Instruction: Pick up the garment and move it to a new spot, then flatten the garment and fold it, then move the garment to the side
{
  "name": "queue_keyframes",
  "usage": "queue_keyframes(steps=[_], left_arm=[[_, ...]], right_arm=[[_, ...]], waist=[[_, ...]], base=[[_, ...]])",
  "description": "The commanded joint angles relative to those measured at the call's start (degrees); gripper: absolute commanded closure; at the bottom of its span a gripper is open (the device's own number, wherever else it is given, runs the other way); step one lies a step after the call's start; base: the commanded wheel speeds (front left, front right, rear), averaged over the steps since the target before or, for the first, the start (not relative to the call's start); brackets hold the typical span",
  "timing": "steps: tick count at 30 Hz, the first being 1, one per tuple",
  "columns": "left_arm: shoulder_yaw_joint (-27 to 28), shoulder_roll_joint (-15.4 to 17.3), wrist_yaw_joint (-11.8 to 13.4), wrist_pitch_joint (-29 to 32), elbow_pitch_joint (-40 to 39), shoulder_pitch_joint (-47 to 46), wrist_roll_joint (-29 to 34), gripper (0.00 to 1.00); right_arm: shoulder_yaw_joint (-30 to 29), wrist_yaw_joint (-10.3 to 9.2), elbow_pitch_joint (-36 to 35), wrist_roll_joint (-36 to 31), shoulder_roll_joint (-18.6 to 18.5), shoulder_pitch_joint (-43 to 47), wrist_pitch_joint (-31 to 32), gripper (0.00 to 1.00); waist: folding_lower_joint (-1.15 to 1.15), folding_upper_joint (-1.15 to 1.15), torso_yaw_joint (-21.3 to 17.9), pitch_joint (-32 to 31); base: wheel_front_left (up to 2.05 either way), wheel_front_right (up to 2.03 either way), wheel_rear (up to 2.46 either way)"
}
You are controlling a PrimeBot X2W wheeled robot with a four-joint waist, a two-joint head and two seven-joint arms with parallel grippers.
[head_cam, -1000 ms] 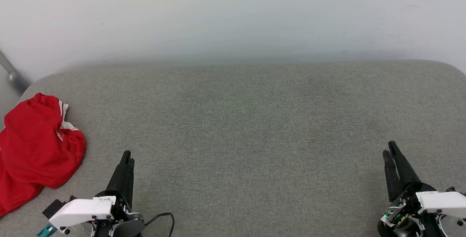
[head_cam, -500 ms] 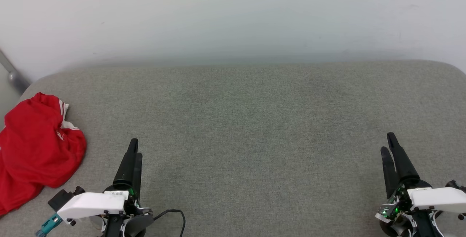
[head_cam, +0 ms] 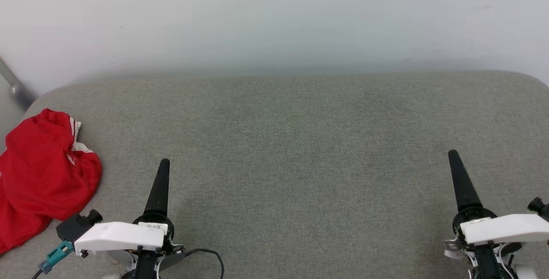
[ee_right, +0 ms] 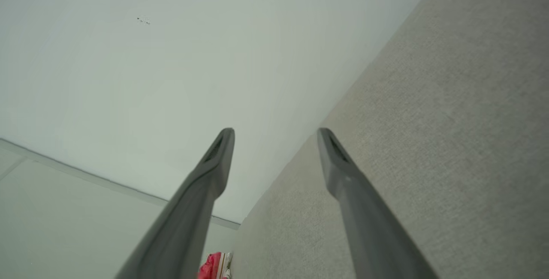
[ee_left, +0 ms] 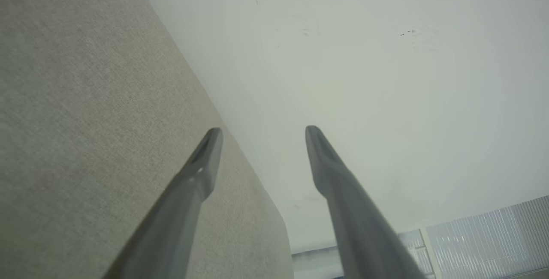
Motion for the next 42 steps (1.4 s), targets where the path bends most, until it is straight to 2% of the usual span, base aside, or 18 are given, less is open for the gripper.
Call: queue_keyframes(steps=[1,16,32,42], left_arm=[[-0.14,0.24,-0.03,-0.72,-1.18,-1.30,3.30,0.00],[-0.83,0.19,0.34,-3.76,-1.16,-0.74,26.78,0.00],[-1.82,1.15,0.93,-6.31,-0.97,-0.75,41.57,0.00],[-2.62,1.75,1.64,-7.87,-0.92,-1.05,48.35,0.00]], right_arm=[[0.37,0.01,-1.44,-3.96,-0.19,-0.40,-0.80,0.00],[1.87,0.01,-1.87,-23.79,-0.59,-0.47,-3.05,0.00],[1.83,0.01,-2.39,-37.58,-0.49,-0.33,-3.37,0.00],[1.43,0.01,-3.15,-44.91,-0.13,0.17,-3.51,0.00]], waist=[[0.00,0.00,-0.03,0.00],[0.00,0.00,0.13,0.15],[0.00,0.00,0.34,0.21],[0.00,0.00,0.49,0.23]], base=[[0.00,0.00,0.00],[0.00,0.00,0.00],[0.00,0.00,0.00],[0.00,0.00,0.00]])
